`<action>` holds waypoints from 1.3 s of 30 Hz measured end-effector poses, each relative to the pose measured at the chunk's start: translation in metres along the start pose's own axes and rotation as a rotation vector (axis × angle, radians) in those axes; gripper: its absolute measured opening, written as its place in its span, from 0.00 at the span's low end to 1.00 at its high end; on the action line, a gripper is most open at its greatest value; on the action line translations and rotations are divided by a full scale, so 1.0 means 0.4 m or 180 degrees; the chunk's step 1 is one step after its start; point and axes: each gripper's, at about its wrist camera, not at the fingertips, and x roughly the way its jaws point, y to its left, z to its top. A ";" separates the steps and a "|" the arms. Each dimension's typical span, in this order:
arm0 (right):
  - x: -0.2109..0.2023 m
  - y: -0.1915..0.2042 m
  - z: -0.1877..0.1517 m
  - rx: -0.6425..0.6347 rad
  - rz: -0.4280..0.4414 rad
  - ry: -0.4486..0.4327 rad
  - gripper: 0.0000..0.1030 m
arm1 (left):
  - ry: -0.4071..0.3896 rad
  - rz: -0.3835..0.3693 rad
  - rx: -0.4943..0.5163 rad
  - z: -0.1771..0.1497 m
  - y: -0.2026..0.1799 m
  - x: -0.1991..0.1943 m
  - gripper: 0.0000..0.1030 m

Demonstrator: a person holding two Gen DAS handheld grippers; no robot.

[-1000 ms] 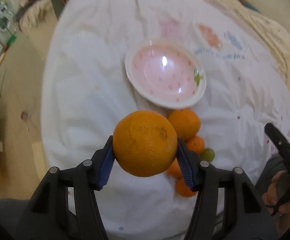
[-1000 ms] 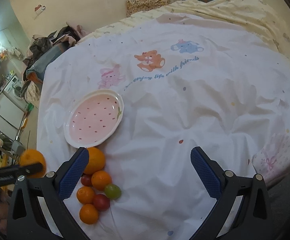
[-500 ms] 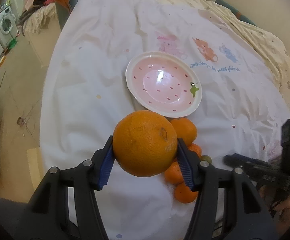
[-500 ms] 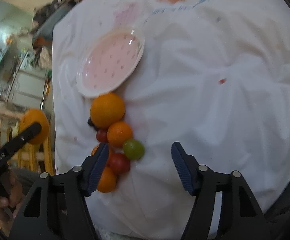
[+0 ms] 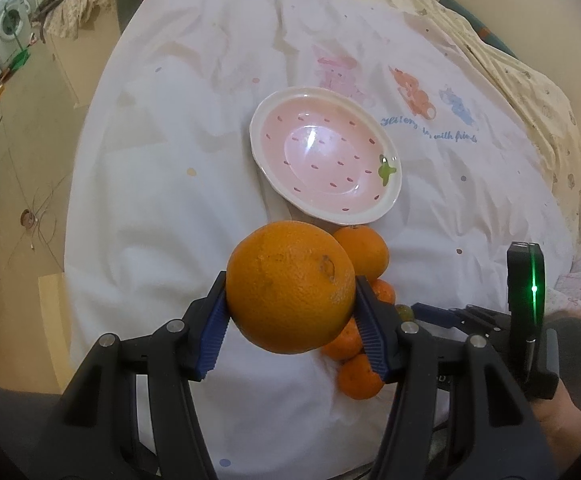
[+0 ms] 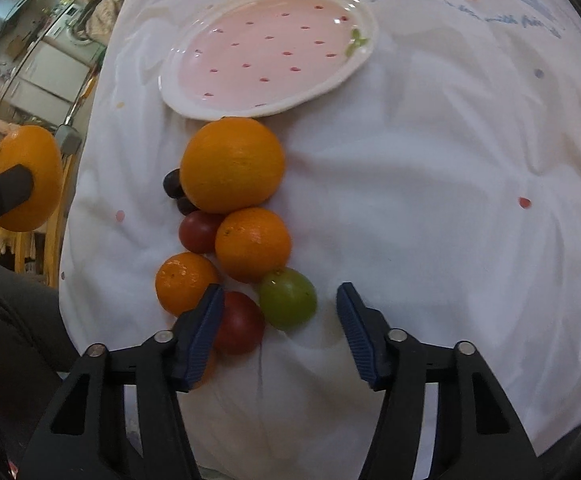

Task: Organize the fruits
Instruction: 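Lift the large orange with the left tool while the right tool grasps the green fruit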

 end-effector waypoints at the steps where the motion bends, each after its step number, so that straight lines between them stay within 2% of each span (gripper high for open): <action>1: -0.001 -0.001 -0.001 -0.0010 0.0029 0.0010 0.52 | -0.0001 -0.0001 -0.0006 0.001 0.000 0.000 0.53; 4: -0.005 -0.010 -0.003 -0.0074 0.0111 0.0018 0.48 | -0.0005 0.0016 -0.0017 0.002 0.000 0.002 0.53; 10: -0.018 -0.050 -0.004 0.0056 0.0299 0.0036 0.42 | -0.0009 0.0094 -0.0050 0.000 0.008 0.007 0.53; 14: -0.029 -0.070 -0.012 0.0078 0.0362 0.0028 0.30 | 0.0001 0.0098 -0.0120 0.003 0.028 0.010 0.53; 25: -0.040 -0.045 -0.015 0.0185 0.0439 -0.0083 0.29 | -0.0032 0.0143 -0.0139 -0.001 0.037 0.006 0.53; 31: -0.120 -0.048 -0.015 0.0253 0.0596 -0.0418 0.29 | -0.0046 0.0184 -0.0156 -0.002 0.044 0.006 0.53; 39: -0.250 -0.048 0.004 0.0318 0.1125 -0.1111 0.29 | -0.0136 0.0222 -0.0138 -0.003 0.037 0.006 0.53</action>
